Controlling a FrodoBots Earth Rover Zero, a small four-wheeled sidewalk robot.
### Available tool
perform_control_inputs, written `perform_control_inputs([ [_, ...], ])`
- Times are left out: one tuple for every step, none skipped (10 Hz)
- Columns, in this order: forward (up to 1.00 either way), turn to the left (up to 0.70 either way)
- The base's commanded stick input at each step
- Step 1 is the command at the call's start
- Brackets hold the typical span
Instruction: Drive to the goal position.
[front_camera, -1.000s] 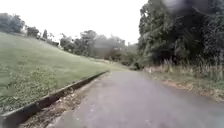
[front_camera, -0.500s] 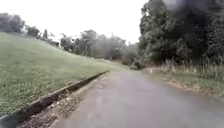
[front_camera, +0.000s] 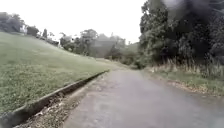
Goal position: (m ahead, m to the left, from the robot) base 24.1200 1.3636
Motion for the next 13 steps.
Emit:
perform_control_inputs([
  [0.00,0.00],
  [0.00,0.00],
  [0.00,0.00],
  [0.00,0.00],
  [0.63,0.00],
  [0.66,0.00],
  [0.69,0.00],
  [0.70,0.00],
  [0.70,0.00],
  [0.70,0.00],
  [0.70,0.00],
  [0.65,-0.04],
  [0.42,-0.20],
])
